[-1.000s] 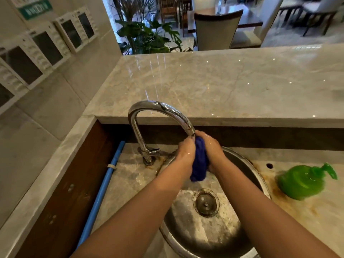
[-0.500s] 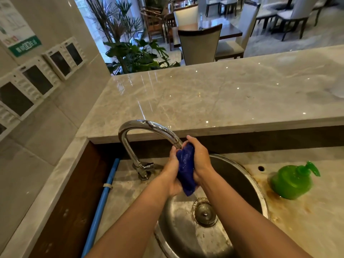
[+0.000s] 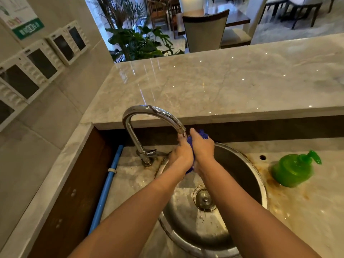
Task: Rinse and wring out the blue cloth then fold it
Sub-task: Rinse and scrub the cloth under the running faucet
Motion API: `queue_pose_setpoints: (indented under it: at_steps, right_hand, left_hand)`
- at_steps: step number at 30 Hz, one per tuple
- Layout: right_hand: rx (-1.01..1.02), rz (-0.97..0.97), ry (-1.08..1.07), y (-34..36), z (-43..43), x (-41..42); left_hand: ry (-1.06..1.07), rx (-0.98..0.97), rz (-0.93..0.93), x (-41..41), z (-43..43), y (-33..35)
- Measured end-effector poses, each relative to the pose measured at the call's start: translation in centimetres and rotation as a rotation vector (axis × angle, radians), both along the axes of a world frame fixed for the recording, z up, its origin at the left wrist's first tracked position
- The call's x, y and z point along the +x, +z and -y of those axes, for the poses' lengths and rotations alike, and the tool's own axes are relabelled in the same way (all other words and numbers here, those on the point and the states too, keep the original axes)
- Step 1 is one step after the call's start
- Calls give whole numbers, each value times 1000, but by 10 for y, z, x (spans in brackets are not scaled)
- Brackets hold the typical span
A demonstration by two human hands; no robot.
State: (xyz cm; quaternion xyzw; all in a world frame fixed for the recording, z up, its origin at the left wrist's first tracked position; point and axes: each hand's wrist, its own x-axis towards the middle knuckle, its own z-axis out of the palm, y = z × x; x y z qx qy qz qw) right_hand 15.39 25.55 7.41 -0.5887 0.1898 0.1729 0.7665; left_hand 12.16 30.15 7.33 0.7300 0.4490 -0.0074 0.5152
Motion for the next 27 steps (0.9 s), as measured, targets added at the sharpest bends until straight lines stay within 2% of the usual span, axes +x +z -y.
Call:
queue_pose_setpoints:
  at_steps: [3,6,9,13,17,20,24,27]
  right_hand:
    - [84,-182,-47,-6,2,-2]
    - [200,-305,-36,-5,6,-8]
    - [310,-369,-49,-1,7,-9]
    - [480,-417,-35,-1,6,-9]
    - [479,-447,-37,3,-1,-8]
    - [408,-433,35,3,3,-2]
    - [421,-371,259,-3,12,-1]
    - [284,-245,287,-8,16,-3]
  left_hand:
    - [-156,220,-54,-15,4,-1]
    - [-294,346,44,-30,-1,-8]
    - [-450,452,182,-42,-9,-9]
    - [-699,733,259,-42,-27,1]
    - [-861,879,284,-29,-43,10]
    - [-784,760,225,-28,-45,0]
    - [-328,389,202,-17,-43,-13]
    - [-177,125,186,-8,-40,-16]
